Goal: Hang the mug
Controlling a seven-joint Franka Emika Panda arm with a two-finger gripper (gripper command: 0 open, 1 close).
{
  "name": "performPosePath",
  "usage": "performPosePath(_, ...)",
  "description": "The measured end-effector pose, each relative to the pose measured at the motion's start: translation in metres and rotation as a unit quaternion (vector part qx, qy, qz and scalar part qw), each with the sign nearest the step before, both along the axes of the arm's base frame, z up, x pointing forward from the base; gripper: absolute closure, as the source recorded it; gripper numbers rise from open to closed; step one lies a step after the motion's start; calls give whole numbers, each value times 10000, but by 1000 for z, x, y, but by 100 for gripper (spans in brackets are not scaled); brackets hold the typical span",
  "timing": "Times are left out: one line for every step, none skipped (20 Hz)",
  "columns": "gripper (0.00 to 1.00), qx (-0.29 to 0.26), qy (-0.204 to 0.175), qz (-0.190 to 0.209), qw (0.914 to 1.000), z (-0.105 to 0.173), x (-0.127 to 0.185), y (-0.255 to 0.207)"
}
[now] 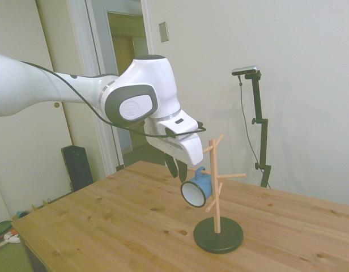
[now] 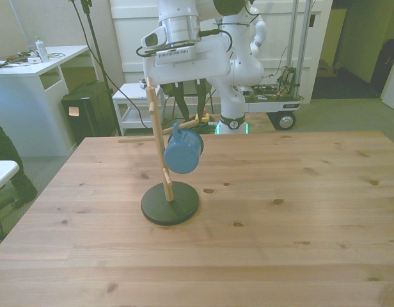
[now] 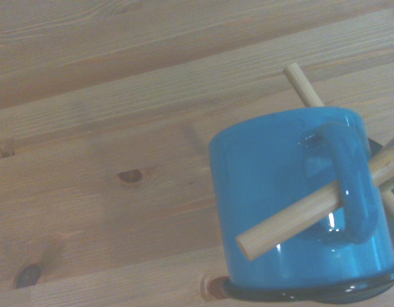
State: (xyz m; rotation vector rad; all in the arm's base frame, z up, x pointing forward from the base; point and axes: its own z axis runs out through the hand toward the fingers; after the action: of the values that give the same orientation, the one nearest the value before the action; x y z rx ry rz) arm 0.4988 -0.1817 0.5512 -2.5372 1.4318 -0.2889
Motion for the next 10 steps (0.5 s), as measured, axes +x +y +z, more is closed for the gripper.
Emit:
performPosePath(0,-6,13,59,10000,-1,0,6)
performPosePath(0,-13,22,133,9999,-2,1,15)
performPosePath(0,-23,22,213,9998,-1,1,25)
performPosePath(0,-35,29,295,9996,-2,1,36)
performPosePath(0,-49,33,371,9993,-2,-1,49)
performPosePath(0,-59,52,444,9990,-3,-2,61)
performPosePath(0,-84,80,511,9986,-5,-4,74)
performPosePath(0,-136,131,568,9982,-8,-6,86)
performPosePath(0,-203,199,616,9977,-14,-8,97)
performPosePath(0,-265,251,657,9972,-19,-9,106)
